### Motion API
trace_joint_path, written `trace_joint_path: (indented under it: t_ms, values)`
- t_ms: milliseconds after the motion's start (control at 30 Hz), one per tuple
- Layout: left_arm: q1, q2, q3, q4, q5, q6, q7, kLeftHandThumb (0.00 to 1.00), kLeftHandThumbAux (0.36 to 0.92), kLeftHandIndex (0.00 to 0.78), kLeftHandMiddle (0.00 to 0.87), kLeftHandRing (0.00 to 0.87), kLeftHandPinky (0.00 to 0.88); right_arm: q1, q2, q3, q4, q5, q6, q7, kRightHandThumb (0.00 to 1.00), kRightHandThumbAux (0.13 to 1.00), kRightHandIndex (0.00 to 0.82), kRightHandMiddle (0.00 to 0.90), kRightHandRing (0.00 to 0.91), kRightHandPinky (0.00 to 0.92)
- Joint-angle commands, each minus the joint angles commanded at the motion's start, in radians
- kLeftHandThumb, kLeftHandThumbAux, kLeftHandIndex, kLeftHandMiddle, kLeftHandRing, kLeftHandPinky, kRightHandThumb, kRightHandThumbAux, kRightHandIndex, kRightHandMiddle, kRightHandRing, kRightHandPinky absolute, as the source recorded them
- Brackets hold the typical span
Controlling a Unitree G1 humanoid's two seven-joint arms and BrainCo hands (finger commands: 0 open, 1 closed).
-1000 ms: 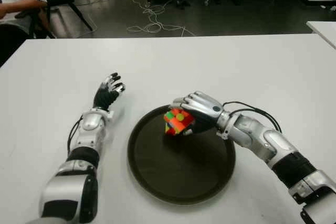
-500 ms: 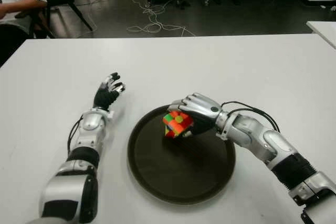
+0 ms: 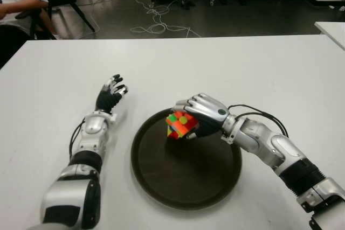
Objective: Pick up the Rubik's Cube and put it in the plate
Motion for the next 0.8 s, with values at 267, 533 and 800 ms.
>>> trace_joint_path:
  t_ms: [267, 533, 800]
  values:
    - [0.001, -0.001, -0.001, 0.004, 0.000, 0.002, 0.003, 0.173, 0.731, 0.058, 0.129, 0.109, 0.067, -0.009, -0.003, 0.019, 0.038, -0.024, 0.023, -0.003, 0.009, 0.560, 0.005, 0.005, 0.006, 0.007]
    - [0.012, 0.000, 0.001, -0.008, -0.005, -0.008, -0.009, 0.189, 0.739, 0.053, 0.128, 0.106, 0.070, -0.016, 0.004, 0.037, 0.079, -0.070, 0.009, -0.087, 0.000, 0.511, 0.000, 0.000, 0.000, 0.000]
    - [0.014, 0.003, 0.000, -0.014, -0.002, 0.006, -0.003, 0.182, 0.727, 0.056, 0.131, 0.106, 0.060, -0.027, 0.004, 0.049, 0.102, -0.100, 0.012, -0.127, 0.000, 0.498, 0.000, 0.000, 0.000, 0.000]
